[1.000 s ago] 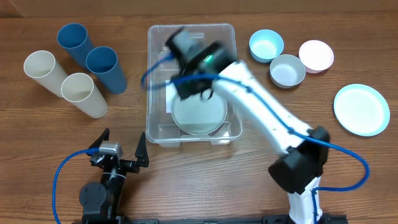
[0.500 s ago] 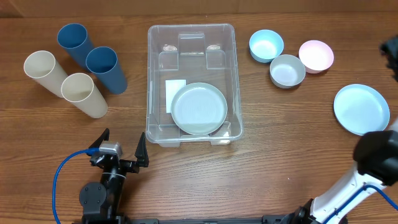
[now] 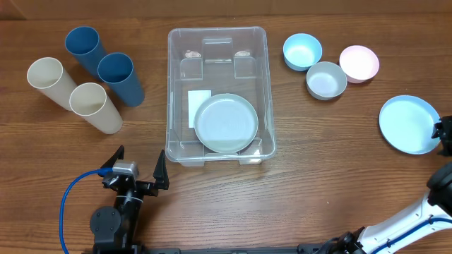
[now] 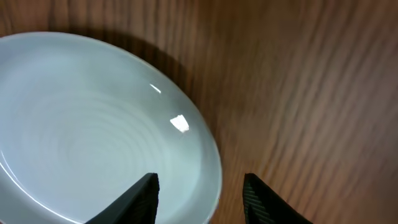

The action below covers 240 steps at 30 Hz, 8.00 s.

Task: Pack container
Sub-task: 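Grip the edge of the light blue plate with the right gripper, then lift the light blue plate and lay it on the stacked plates, then grip the rim of the grey bowl with the right gripper, then carry the grey bowl into the container's back area and release it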

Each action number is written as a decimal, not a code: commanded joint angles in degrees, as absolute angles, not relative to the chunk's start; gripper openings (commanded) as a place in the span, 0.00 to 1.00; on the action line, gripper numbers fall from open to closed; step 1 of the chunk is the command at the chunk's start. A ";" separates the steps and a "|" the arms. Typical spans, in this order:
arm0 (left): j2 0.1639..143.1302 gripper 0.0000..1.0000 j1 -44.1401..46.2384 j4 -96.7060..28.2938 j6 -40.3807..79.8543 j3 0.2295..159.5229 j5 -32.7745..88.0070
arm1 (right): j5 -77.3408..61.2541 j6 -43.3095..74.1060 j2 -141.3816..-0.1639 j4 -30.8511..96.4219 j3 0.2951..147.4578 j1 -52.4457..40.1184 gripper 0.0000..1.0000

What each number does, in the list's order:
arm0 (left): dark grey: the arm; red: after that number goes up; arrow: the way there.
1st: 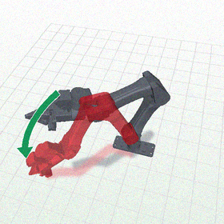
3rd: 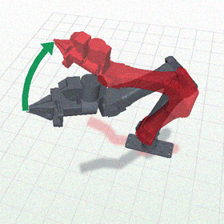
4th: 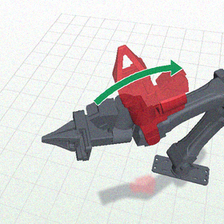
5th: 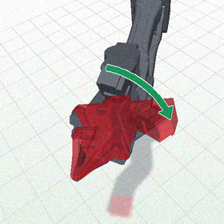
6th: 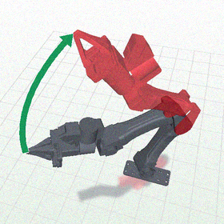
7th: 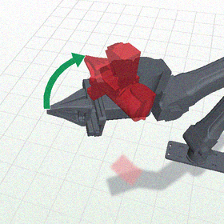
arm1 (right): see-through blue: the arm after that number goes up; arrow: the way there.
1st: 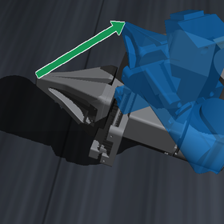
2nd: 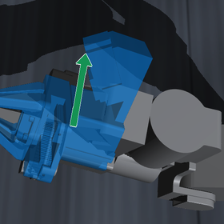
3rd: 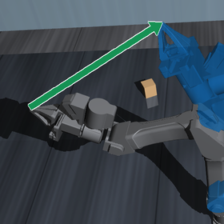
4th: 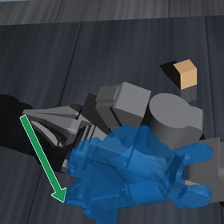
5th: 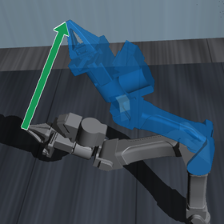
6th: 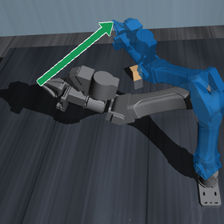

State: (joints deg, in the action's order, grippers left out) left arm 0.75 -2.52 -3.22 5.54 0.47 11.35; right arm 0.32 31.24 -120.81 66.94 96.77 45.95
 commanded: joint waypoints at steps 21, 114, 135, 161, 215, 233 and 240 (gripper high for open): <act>0.49 1.00 -2.98 -3.22 4.67 0.27 11.42 | 6.46 36.71 -120.36 70.59 94.17 42.59 0.45; 0.49 1.00 -2.98 -3.22 4.67 0.27 11.42 | 6.83 24.51 -97.17 80.05 99.81 -21.45 0.51; 0.49 1.00 -2.98 -3.22 4.67 0.27 11.42 | -0.36 24.03 -97.25 77.65 81.10 -19.11 0.36; 0.49 1.00 -2.98 -3.22 4.67 0.27 11.42 | -4.32 27.33 -99.94 43.09 81.12 5.10 0.70; 0.49 1.00 -2.98 -3.22 4.67 0.27 11.42 | 30.65 9.67 -104.92 29.67 86.63 -38.17 0.04; 0.49 1.00 -2.98 -3.22 4.67 0.27 11.42 | 32.60 9.17 -115.31 19.14 86.54 -31.79 0.04; 0.49 1.00 -2.98 -3.22 4.67 0.27 11.42 | 31.40 9.17 -119.83 18.24 86.54 -31.75 0.04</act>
